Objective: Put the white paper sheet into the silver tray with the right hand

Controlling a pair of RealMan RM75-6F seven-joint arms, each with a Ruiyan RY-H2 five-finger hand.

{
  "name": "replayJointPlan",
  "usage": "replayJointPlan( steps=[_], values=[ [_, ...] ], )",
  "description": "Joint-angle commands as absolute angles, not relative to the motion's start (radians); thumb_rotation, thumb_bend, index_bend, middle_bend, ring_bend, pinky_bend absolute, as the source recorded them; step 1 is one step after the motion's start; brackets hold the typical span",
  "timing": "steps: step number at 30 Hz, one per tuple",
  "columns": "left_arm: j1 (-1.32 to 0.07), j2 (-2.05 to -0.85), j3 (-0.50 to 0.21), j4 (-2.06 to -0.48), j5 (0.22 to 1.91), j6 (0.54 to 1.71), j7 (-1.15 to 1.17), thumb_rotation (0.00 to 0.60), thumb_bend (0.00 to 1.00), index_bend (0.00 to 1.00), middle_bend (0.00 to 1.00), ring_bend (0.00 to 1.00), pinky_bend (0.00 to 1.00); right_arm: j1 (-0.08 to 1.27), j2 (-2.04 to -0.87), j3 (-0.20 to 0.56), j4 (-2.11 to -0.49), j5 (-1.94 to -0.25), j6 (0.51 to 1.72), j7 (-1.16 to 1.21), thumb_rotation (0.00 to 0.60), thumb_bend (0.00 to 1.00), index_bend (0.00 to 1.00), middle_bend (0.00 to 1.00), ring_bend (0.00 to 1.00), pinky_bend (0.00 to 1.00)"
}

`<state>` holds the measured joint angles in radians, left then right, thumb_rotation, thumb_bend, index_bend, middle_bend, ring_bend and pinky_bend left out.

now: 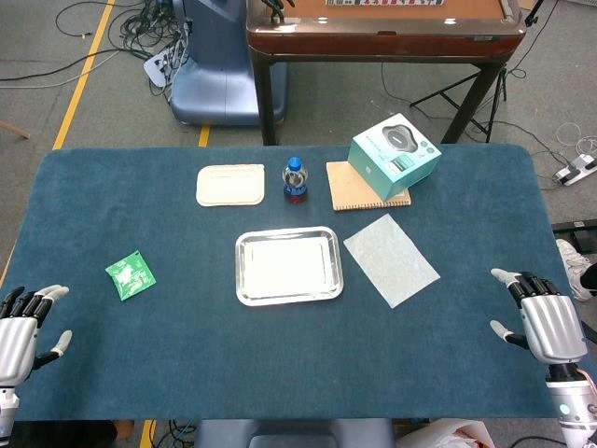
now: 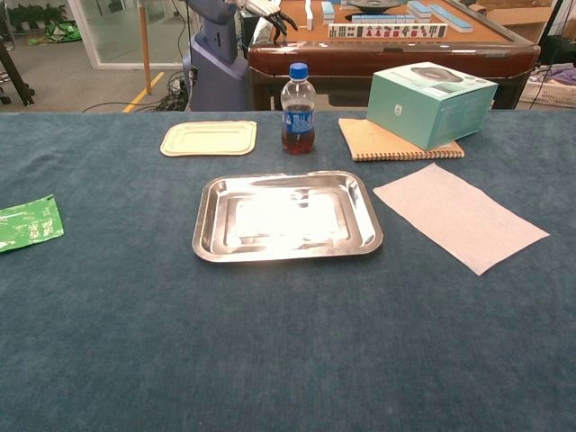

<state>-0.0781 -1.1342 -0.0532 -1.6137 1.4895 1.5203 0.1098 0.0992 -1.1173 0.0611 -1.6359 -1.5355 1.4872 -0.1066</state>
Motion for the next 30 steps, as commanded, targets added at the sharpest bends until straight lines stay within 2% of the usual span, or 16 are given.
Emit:
replayJointPlan(
  steps=[1,7,12,19,25,30],
  values=[
    [-0.079,-1.135,-0.052,-1.613,1.49,1.518,0.111,0.6,0.26,0.24,0.22,0.2,0.09,0.098,-1.121,0.061,-1.631,-1.538,1.489,-0.107,0.6,0.04,0.25,0.33,0.24,0.34],
    [-0.078,-1.134,-0.046,-1.619,1.491,1.511,0.115,0.6,0.26,0.24,0.22,0.2,0.09,0.116,-1.144,0.059,-1.616,-1.551,1.468,-0.127,0.6,0.04,0.25,0.29,0.23,0.33],
    [-0.074,-1.13,-0.043,-1.627,1.494,1.516,0.109,0.6,0.26,0.24,0.22,0.2,0.09,0.154,-1.175,0.061,-1.609,-1.563,1.422,-0.163,0.6,0.04,0.25,0.28,0.16,0.26],
    [-0.058,-1.119,-0.035,-1.636,1.488,1.525,0.103,0.6,0.26,0.24,0.22,0.2,0.09,0.23,-1.264,0.066,-1.531,-1.585,1.335,-0.17,0.6,0.1,0.25,0.27,0.14,0.2],
    [-0.042,-1.106,-0.029,-1.647,1.476,1.531,0.102,0.6,0.26,0.24,0.22,0.2,0.09,0.303,-1.338,0.068,-1.417,-1.624,1.278,-0.115,0.6,0.13,0.31,0.27,0.14,0.19],
    [-0.031,-1.102,-0.026,-1.651,1.472,1.539,0.104,0.6,0.26,0.24,0.22,0.2,0.09,0.354,-1.389,0.061,-1.318,-1.653,1.243,-0.081,0.6,0.14,0.39,0.27,0.13,0.15]
  ],
)
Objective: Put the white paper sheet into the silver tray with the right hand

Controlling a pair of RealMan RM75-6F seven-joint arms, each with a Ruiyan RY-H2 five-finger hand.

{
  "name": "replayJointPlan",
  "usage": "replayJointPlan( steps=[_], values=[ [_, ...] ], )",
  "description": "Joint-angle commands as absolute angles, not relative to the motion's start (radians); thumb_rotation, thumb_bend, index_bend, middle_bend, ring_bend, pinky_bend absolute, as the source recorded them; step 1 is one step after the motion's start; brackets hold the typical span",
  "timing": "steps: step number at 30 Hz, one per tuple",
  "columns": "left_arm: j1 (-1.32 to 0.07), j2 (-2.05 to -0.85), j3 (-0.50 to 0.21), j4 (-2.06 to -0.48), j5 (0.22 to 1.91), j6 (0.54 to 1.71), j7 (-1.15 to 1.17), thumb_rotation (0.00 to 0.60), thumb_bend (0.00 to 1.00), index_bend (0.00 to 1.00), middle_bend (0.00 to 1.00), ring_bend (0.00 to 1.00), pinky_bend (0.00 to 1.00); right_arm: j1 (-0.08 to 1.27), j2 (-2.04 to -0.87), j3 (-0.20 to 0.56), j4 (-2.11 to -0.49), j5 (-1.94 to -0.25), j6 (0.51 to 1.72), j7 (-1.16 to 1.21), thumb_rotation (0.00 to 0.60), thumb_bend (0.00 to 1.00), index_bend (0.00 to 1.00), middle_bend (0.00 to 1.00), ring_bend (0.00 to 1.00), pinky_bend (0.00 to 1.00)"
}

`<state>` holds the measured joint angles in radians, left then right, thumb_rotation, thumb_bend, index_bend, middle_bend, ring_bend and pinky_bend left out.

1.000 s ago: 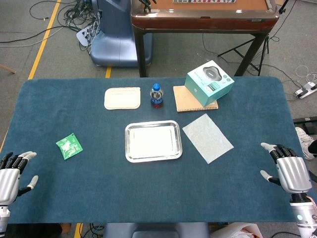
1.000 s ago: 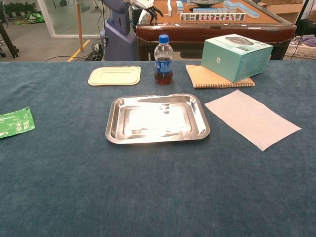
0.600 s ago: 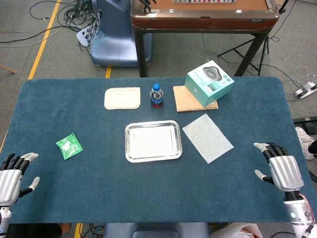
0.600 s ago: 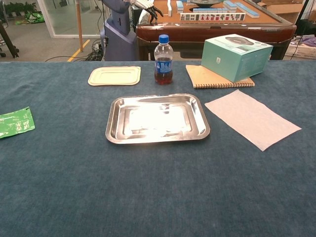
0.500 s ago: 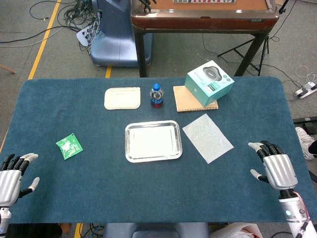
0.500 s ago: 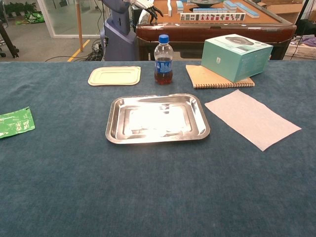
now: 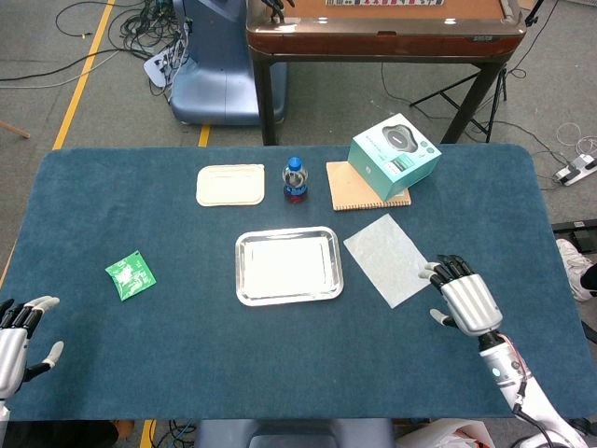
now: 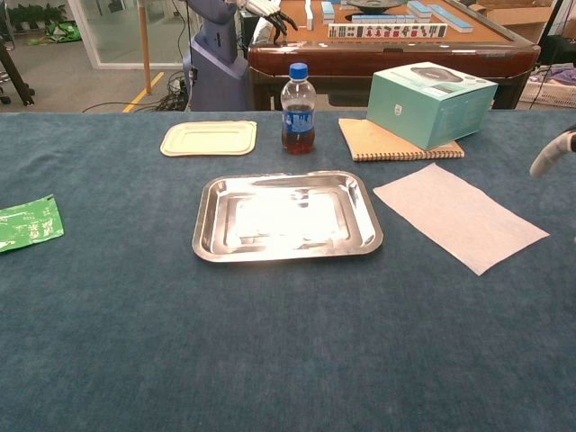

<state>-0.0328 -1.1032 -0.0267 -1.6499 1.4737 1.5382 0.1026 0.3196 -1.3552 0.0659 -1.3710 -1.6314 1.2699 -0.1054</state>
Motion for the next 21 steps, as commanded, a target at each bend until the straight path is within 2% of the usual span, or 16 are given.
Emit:
replayJointPlan(
  steps=[1,13,21],
  values=[
    [-0.03,-1.101,-0.025,-1.654,1.471,1.539,0.105,0.6,0.26,0.24,0.22,0.2,0.09,0.366,-1.4,0.058,-1.294,-1.658,1.234,-0.072,0.6,0.15,0.4,0.27,0.12,0.14],
    [-0.014,-1.098,-0.023,-1.668,1.46,1.544,0.12,0.6,0.26,0.24,0.22,0.2,0.09,0.443,-1.545,0.029,-1.025,-1.672,1.176,0.042,0.6,0.15,0.4,0.27,0.09,0.12],
    [-0.01,-1.104,-0.024,-1.664,1.447,1.537,0.121,0.6,0.26,0.24,0.22,0.2,0.09,0.469,-1.611,0.015,-0.928,-1.669,1.166,0.078,0.6,0.15,0.4,0.27,0.09,0.12]
  ],
)
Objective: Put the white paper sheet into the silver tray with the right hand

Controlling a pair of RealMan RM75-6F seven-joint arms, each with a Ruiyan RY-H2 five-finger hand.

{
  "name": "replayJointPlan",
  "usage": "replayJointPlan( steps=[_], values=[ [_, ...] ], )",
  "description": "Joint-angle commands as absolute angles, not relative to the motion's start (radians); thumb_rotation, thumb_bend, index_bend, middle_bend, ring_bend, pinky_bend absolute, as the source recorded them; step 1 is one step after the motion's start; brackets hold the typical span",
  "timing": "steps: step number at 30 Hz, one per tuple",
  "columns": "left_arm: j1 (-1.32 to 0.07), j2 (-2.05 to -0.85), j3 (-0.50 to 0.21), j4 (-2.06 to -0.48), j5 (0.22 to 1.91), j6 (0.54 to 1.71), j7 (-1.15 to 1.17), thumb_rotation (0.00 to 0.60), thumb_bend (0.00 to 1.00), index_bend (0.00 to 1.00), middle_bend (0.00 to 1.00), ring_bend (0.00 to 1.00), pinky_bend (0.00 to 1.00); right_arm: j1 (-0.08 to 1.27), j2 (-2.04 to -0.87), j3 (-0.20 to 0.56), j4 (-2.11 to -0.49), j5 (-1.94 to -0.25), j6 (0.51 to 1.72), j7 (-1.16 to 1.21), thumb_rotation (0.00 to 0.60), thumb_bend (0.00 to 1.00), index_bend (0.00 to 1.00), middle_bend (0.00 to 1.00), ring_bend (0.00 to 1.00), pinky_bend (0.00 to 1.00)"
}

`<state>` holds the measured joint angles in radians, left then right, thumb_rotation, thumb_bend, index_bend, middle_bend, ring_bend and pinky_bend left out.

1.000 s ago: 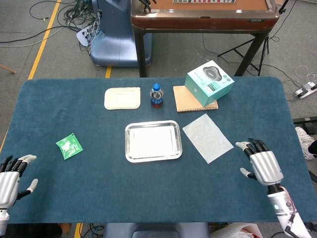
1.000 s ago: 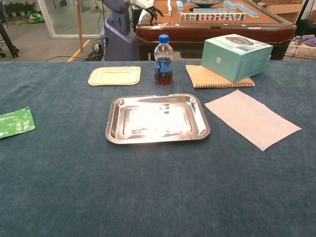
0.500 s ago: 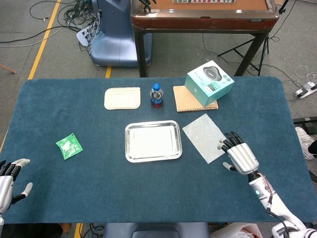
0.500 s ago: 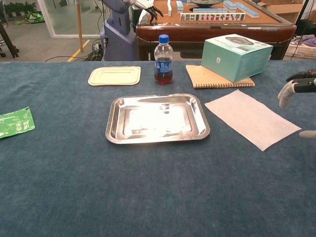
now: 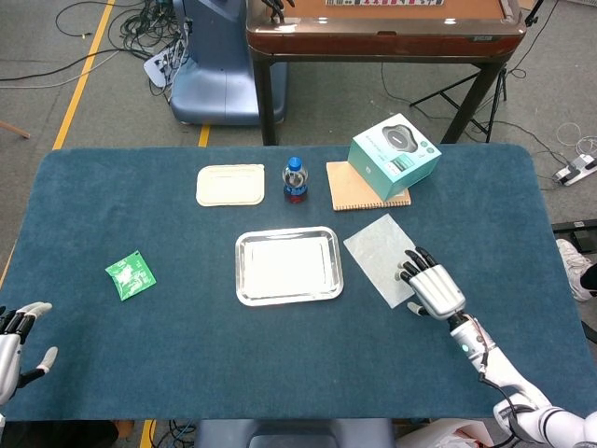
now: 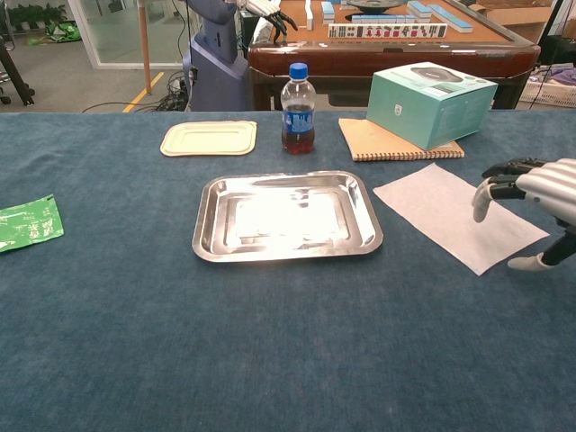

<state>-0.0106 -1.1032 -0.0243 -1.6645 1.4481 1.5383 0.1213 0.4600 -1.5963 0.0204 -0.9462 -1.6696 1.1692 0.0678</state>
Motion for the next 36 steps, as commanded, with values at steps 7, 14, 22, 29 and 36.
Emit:
replayJointPlan(
  steps=[7,14,22,29,36],
  values=[
    [-0.01,-1.108,-0.028,-1.657,1.447,1.537,0.118,0.6,0.26,0.24,0.22,0.2,0.09,0.485,-1.643,0.011,-0.876,-1.662,1.169,0.096,0.6,0.15,0.4,0.27,0.09,0.12],
    [-0.005,-1.109,-0.028,-1.652,1.443,1.537,0.112,0.6,0.26,0.24,0.22,0.2,0.09,0.493,-1.652,0.0,-0.849,-1.654,1.162,0.105,0.6,0.15,0.4,0.27,0.09,0.12],
    [-0.002,-1.112,-0.028,-1.648,1.444,1.537,0.109,0.6,0.26,0.24,0.22,0.2,0.09,0.494,-1.652,-0.007,-0.838,-1.645,1.169,0.108,0.6,0.15,0.4,0.27,0.09,0.12],
    [-0.003,-1.113,-0.03,-1.646,1.444,1.534,0.111,0.6,0.26,0.24,0.22,0.2,0.09,0.509,-1.672,-0.003,-0.809,-1.636,1.161,0.102,0.6,0.15,0.4,0.27,0.09,0.12],
    [0.003,-1.113,-0.031,-1.642,1.441,1.539,0.104,0.6,0.26,0.24,0.22,0.2,0.09,0.517,-1.686,-0.007,-0.79,-1.635,1.163,0.107,0.6,0.2,0.41,0.27,0.09,0.12]
  ],
)
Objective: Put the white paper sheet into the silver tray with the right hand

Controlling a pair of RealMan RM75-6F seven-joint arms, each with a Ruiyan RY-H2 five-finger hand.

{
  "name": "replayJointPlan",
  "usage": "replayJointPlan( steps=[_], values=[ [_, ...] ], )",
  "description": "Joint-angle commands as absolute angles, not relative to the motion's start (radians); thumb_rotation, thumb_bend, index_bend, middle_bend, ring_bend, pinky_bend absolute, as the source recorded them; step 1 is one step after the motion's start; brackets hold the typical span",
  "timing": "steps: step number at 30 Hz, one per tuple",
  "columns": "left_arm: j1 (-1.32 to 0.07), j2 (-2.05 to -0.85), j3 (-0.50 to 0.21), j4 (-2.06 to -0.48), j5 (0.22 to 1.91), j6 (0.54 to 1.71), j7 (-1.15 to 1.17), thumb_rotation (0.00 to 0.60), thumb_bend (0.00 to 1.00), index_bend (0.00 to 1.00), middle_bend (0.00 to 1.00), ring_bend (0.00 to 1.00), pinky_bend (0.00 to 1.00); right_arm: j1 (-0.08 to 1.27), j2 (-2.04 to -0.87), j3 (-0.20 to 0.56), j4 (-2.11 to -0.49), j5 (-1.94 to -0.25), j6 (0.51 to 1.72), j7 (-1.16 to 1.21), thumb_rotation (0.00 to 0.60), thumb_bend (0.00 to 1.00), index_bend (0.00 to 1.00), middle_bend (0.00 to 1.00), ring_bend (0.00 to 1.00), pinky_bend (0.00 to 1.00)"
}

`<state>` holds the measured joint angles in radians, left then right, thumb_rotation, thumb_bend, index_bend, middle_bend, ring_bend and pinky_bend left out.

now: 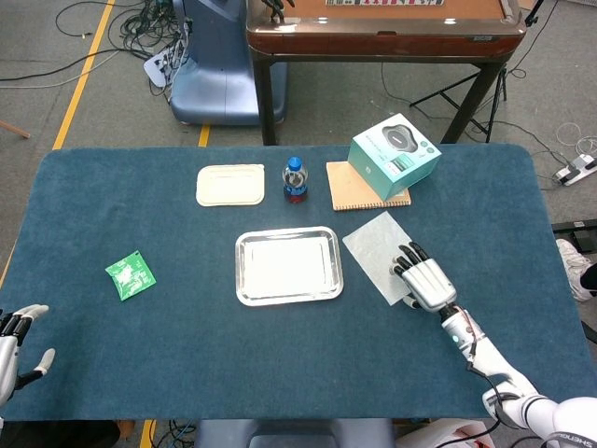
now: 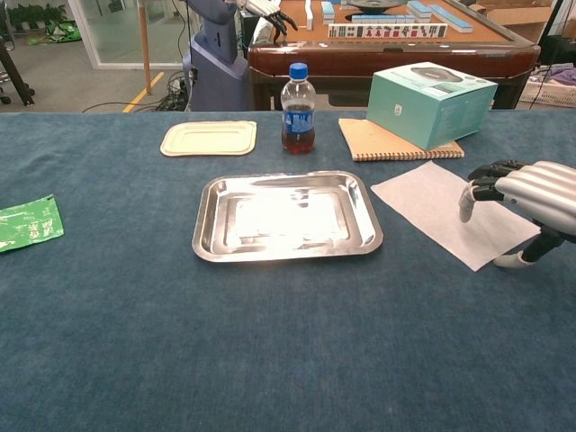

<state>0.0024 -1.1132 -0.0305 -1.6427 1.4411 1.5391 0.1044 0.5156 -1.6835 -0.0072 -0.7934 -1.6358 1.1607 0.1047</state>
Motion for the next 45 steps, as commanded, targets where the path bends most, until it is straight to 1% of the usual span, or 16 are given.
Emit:
replayJointPlan(
  steps=[1,6,9,11,16,25,27,31,35,41,45],
  values=[
    [0.003,-1.113,-0.03,-1.642,1.442,1.539,0.103,0.6,0.26,0.24,0.22,0.2,0.09,0.517,-1.688,-0.007,-0.787,-1.635,1.164,0.109,0.6,0.22,0.41,0.27,0.09,0.12],
    [0.0,-1.114,-0.031,-1.641,1.447,1.536,0.101,0.6,0.26,0.24,0.22,0.2,0.09,0.522,-1.711,-0.006,-0.759,-1.64,1.189,0.133,0.6,0.33,0.45,0.28,0.09,0.12],
    [0.0,-1.114,-0.032,-1.64,1.451,1.538,0.096,0.6,0.26,0.24,0.22,0.2,0.09,0.525,-1.727,-0.006,-0.732,-1.65,1.22,0.155,0.6,0.41,0.49,0.31,0.1,0.12],
    [0.001,-1.112,-0.032,-1.639,1.451,1.539,0.093,0.6,0.26,0.24,0.22,0.2,0.09,0.526,-1.738,-0.005,-0.713,-1.655,1.24,0.171,0.6,0.44,0.53,0.34,0.11,0.12],
    [0.001,-1.112,-0.032,-1.637,1.449,1.536,0.09,0.6,0.26,0.24,0.22,0.2,0.09,0.531,-1.751,-0.005,-0.684,-1.656,1.254,0.189,0.6,0.47,0.56,0.36,0.14,0.12],
    [-0.002,-1.111,-0.033,-1.637,1.456,1.533,0.081,0.6,0.26,0.24,0.22,0.2,0.09,0.54,-1.761,0.011,-0.673,-1.646,1.282,0.208,0.6,0.49,0.6,0.39,0.16,0.12],
    [-0.003,-1.109,-0.034,-1.639,1.457,1.533,0.081,0.6,0.26,0.24,0.22,0.2,0.09,0.545,-1.757,0.025,-0.681,-1.639,1.295,0.21,0.6,0.49,0.6,0.39,0.16,0.12],
    [-0.006,-1.105,-0.034,-1.646,1.459,1.529,0.084,0.6,0.26,0.24,0.22,0.2,0.09,0.567,-1.721,0.063,-0.75,-1.631,1.335,0.211,0.6,0.49,0.6,0.39,0.17,0.12],
    [-0.01,-1.102,-0.034,-1.652,1.463,1.526,0.086,0.6,0.26,0.24,0.22,0.2,0.09,0.599,-1.66,0.101,-0.855,-1.625,1.353,0.193,0.6,0.49,0.6,0.39,0.18,0.12],
    [-0.01,-1.102,-0.033,-1.656,1.466,1.528,0.088,0.6,0.26,0.24,0.22,0.2,0.09,0.658,-1.554,0.158,-1.027,-1.623,1.343,0.155,0.6,0.49,0.61,0.4,0.19,0.12],
    [-0.009,-1.102,-0.032,-1.657,1.465,1.527,0.091,0.6,0.26,0.24,0.22,0.2,0.09,0.706,-1.505,0.195,-1.119,-1.626,1.32,0.153,0.6,0.49,0.62,0.4,0.19,0.12]
  ],
)
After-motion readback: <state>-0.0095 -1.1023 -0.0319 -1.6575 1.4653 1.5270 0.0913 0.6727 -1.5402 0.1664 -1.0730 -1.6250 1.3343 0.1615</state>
